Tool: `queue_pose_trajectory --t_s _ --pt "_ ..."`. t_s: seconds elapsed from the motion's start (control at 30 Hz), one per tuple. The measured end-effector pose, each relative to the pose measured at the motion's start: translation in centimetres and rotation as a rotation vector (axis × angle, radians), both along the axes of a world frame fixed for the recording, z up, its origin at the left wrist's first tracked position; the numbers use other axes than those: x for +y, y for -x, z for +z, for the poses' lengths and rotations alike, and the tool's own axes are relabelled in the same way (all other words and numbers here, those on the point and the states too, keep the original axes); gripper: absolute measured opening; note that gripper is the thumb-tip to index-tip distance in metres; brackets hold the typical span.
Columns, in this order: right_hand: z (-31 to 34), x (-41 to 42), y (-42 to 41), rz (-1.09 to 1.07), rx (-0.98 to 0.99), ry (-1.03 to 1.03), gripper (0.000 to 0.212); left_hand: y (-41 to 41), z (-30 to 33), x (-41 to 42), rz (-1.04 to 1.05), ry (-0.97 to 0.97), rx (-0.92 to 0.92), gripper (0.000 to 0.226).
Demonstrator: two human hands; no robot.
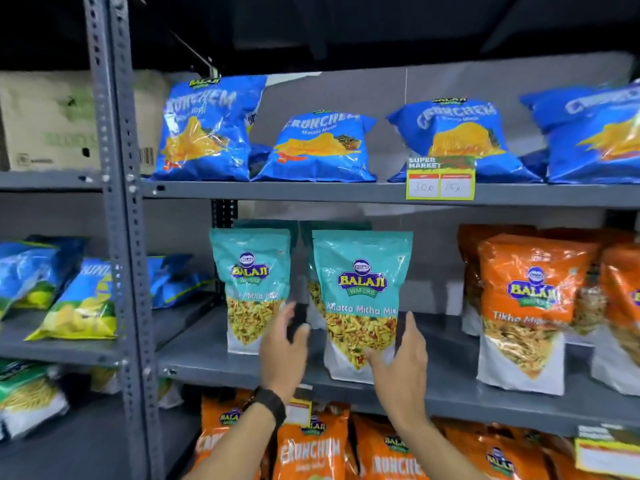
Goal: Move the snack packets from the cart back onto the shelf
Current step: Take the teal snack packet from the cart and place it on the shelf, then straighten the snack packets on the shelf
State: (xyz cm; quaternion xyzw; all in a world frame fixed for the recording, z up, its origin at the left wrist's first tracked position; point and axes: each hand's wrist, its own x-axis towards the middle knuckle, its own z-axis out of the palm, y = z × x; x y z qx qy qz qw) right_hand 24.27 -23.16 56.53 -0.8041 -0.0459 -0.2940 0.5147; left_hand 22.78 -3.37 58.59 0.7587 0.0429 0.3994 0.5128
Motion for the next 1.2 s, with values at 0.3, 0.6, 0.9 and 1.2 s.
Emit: queue_pose_trajectory --t_s 0.3,0.6,0.9,1.2 --pt "0.3 6.4 -1.9 -0.076 0.022 0.292 0.136 -1.6 -0.7 9.2 0.186 -0.071 0.371 0.159" --pt "-0.1 9.8 -4.2 -0.069 -0.025 0.345 0.133 -2.9 -1.8 11.8 0.065 -0.109 0.26 0.157" --pt "-0.5 10.4 -4.0 -0.122 -0.082 0.439 0.137 -2.1 -2.4 11.8 0.005 -0.126 0.158 0.142" --pt "-1.6 9.8 -3.8 -0.059 -0.135 0.433 0.134 -2.6 -2.7 11.4 0.156 -0.163 0.192 0.135"
